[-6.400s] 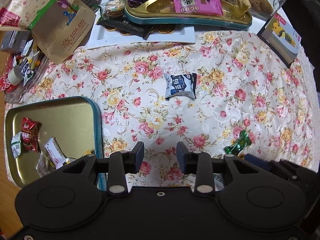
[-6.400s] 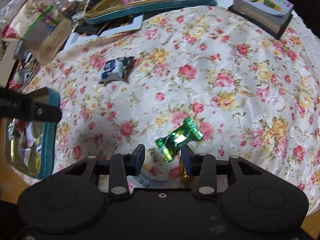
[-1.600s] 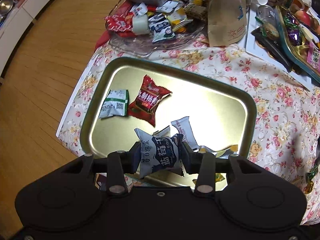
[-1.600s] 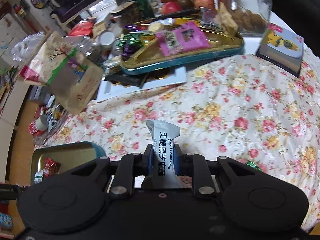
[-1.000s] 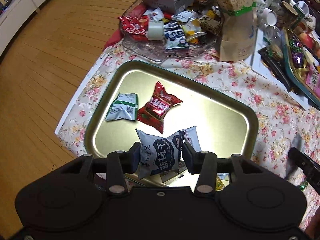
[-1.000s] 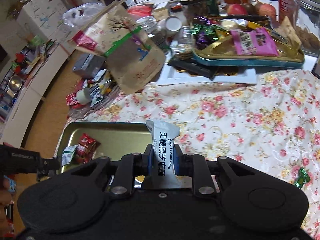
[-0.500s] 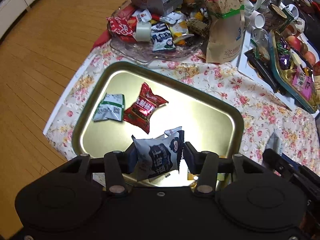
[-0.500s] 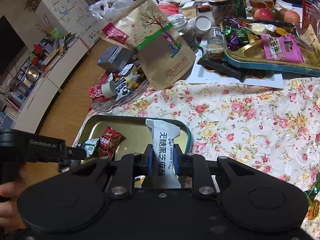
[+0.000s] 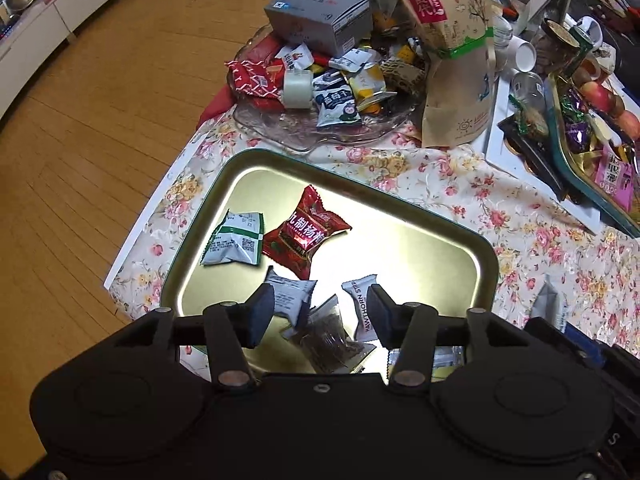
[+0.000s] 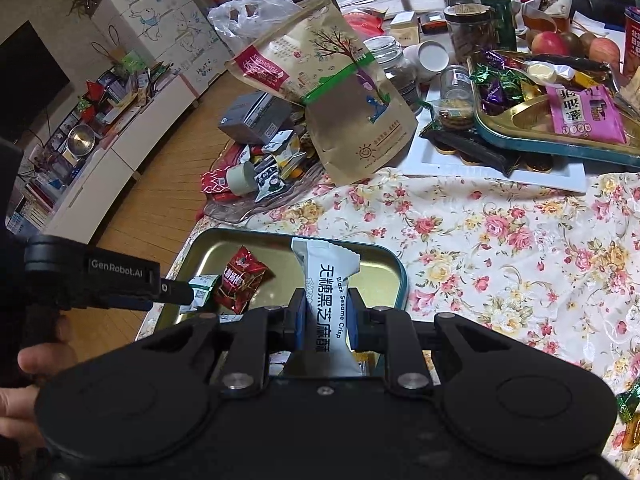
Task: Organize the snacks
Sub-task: 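Open both grippers to drop the two packets into the gold tray, then move both open grippers back toward the green and gold candies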
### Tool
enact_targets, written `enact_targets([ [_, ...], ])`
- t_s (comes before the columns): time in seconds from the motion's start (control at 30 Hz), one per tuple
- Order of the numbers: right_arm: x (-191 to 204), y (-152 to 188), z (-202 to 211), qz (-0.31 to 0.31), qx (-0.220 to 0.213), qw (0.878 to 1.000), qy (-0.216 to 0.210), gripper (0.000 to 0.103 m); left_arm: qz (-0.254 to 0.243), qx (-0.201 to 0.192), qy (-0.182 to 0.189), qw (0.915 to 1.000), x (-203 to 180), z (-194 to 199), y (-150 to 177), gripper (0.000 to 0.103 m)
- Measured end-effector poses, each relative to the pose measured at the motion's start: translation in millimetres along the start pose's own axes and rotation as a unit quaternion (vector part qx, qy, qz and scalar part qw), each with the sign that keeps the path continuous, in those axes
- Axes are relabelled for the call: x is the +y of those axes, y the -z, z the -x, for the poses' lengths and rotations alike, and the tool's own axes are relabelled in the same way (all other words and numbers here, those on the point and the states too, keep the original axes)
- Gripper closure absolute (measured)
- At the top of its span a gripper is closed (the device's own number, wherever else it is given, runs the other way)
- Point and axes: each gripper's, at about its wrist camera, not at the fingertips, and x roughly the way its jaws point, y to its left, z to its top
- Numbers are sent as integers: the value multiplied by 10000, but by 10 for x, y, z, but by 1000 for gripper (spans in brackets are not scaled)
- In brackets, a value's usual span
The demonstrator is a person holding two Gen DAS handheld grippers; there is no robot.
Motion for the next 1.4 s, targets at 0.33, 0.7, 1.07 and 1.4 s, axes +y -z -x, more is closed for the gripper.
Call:
enact_targets([
  [0.33,233,-13,-113,435,-241,9987,-94,68,-19,-93,-96,9999,-31,17,21,47],
  [0.7,133,-66,-23,213,-431,9988,-29,56,187,-496,-81,9986,-94,118,46,46],
  [1.07,-356,-65,228,-315,-570,9955,681,52,-984,-883,167,9911,-852,294,210,46],
  [1.4,-982,20,515,-729,-668,9868,1285,52,-1555,-712,387,9845,-1482,314,350,46],
])
